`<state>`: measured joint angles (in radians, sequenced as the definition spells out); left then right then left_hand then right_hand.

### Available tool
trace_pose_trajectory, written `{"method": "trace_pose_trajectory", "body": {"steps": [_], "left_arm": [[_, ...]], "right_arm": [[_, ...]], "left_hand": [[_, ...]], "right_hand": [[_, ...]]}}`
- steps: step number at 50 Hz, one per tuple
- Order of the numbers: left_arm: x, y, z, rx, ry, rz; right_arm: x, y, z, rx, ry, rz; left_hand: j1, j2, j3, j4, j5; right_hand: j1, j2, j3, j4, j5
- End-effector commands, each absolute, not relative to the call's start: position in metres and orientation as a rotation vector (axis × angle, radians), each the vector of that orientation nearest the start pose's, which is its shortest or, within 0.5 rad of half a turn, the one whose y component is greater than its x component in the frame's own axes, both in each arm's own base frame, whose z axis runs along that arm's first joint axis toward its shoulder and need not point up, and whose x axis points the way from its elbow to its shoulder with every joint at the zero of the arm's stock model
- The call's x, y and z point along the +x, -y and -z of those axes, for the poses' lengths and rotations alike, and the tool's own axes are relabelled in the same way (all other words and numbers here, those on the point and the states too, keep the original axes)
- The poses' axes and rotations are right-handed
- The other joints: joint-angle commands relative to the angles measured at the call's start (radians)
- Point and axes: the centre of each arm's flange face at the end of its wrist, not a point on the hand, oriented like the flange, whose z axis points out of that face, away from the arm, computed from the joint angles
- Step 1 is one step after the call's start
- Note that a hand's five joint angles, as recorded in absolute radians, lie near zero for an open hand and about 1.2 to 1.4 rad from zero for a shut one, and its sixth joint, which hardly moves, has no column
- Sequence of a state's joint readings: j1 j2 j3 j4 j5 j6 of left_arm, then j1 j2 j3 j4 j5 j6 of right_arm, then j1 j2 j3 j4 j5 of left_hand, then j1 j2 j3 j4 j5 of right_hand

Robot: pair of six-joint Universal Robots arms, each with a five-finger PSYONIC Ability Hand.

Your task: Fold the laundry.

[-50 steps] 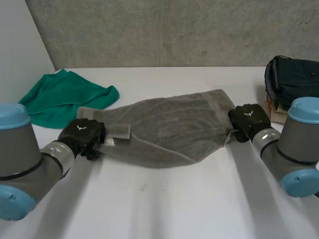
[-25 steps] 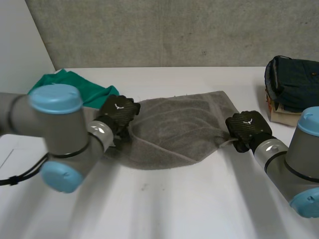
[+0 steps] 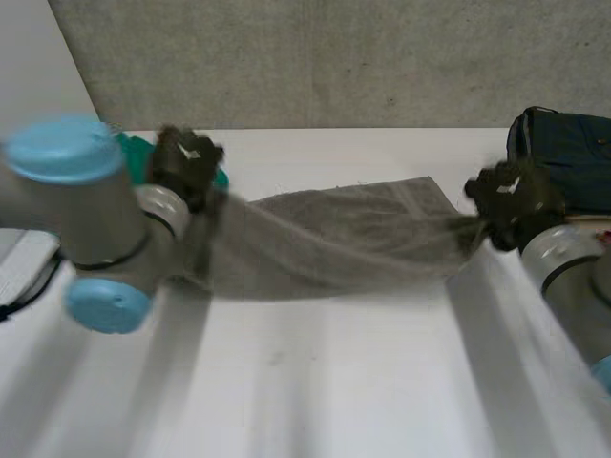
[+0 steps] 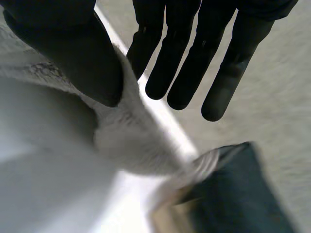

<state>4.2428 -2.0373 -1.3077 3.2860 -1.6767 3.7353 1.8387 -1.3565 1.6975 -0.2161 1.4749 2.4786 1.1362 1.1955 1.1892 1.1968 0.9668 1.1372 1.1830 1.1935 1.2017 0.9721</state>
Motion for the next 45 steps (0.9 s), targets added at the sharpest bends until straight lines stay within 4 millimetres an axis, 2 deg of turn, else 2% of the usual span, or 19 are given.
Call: {"method": "trace_pose_trajectory", "body": {"steps": [1,2,3,5,7,10,16,17,21,25,27,29,32,33,35,37,38,40,45], "left_arm": [[-0.252,0.28,-0.331,0.793,-1.8,2.298],[-0.241,0.277,-0.346,0.76,-1.782,2.328],[-0.234,0.276,-0.351,0.746,-1.782,2.333],[-0.218,0.276,-0.361,0.723,-1.804,2.322],[-0.209,0.277,-0.361,0.719,-1.836,2.301],[-0.196,0.282,-0.352,0.724,-1.936,2.244],[-0.194,0.289,-0.309,0.811,-2.171,2.095],[-0.196,0.298,-0.29,0.833,-2.232,2.038],[-0.202,0.324,-0.261,0.861,-2.289,1.979],[-0.215,0.359,-0.252,0.878,-2.212,2.048],[-0.224,0.373,-0.254,0.881,-2.148,2.114],[-0.236,0.397,-0.272,0.866,-1.974,2.269],[-0.243,0.419,-0.301,0.804,-1.734,2.447],[-0.244,0.431,-0.326,0.735,-1.552,2.555],[-0.244,0.438,-0.352,0.647,-1.367,2.653],[-0.242,0.44,-0.389,0.531,-1.113,2.763],[-0.242,0.44,-0.399,0.499,-1.044,2.789],[-0.241,0.437,-0.418,0.442,-0.897,2.854],[-0.241,0.437,-0.418,0.411,-0.911,2.913]], "right_arm": [[0.198,0.274,-0.315,-1.258,-2.163,2.454],[0.196,0.272,-0.325,-1.248,-2.164,2.469],[0.192,0.267,-0.343,-1.23,-2.162,2.497],[0.19,0.261,-0.359,-1.222,-2.159,2.511],[0.186,0.257,-0.371,-1.226,-2.183,2.496],[0.184,0.258,-0.369,-1.252,-2.236,2.433],[0.19,0.279,-0.33,-1.366,-2.385,2.166],[0.192,0.283,-0.324,-1.385,-2.397,2.139],[0.203,0.301,-0.302,-1.433,-2.438,2.06],[0.217,0.323,-0.285,-1.427,-2.46,2.056],[0.225,0.344,-0.285,-1.364,-2.429,2.165],[0.228,0.357,-0.29,-1.302,-2.379,2.274],[0.236,0.384,-0.32,-1.095,-2.15,2.615],[0.238,0.39,-0.33,-1.023,-2.063,2.712],[0.241,0.4,-0.363,-0.804,-1.772,2.973],[0.242,0.402,-0.382,-0.693,-1.582,3.1],[0.242,0.402,-0.398,-0.59,-1.421,3.19],[0.243,0.4,-0.409,-0.524,-1.3,3.248],[0.248,0.4,-0.408,-0.5,-1.248,3.255]], "left_hand": [[0.26,0.201,0.207,0.199,0.255],[0.26,0.201,0.207,0.199,0.255],[0.26,0.201,0.207,0.199,0.255],[0.26,0.201,0.207,0.199,0.255],[0.26,0.201,0.207,0.199,0.255],[0.26,0.201,0.207,0.199,0.255],[0.26,0.201,0.207,0.199,0.255],[0.26,0.201,0.207,0.199,0.255],[0.26,0.201,0.207,0.199,0.255],[0.26,0.201,0.207,0.199,0.255],[0.26,0.201,0.207,0.199,0.255],[0.26,0.201,0.207,0.199,0.255],[0.26,0.201,0.207,0.199,0.255],[0.26,0.201,0.207,0.199,0.255],[0.26,0.201,0.207,0.199,0.255],[0.26,0.201,0.207,0.199,0.255],[0.26,0.201,0.207,0.199,0.255],[0.26,0.201,0.207,0.199,0.255],[0.26,0.201,0.207,0.199,0.255]], "right_hand": [[0.259,0.213,0.203,0.195,0.25],[0.259,0.213,0.203,0.195,0.25],[0.259,0.213,0.203,0.195,0.25],[0.259,0.213,0.203,0.195,0.25],[0.259,0.213,0.203,0.195,0.25],[0.259,0.213,0.203,0.195,0.25],[0.259,0.213,0.203,0.195,0.25],[0.259,0.213,0.203,0.195,0.25],[0.259,0.213,0.203,0.195,0.25],[0.259,0.213,0.203,0.195,0.25],[0.259,0.213,0.203,0.195,0.25],[0.259,0.213,0.203,0.195,0.25],[0.259,0.213,0.203,0.195,0.25],[0.259,0.213,0.203,0.195,0.25],[0.259,0.213,0.203,0.195,0.25],[0.259,0.213,0.203,0.195,0.25],[0.259,0.213,0.203,0.195,0.25],[0.259,0.213,0.203,0.195,0.25],[0.259,0.213,0.203,0.195,0.25]]}}
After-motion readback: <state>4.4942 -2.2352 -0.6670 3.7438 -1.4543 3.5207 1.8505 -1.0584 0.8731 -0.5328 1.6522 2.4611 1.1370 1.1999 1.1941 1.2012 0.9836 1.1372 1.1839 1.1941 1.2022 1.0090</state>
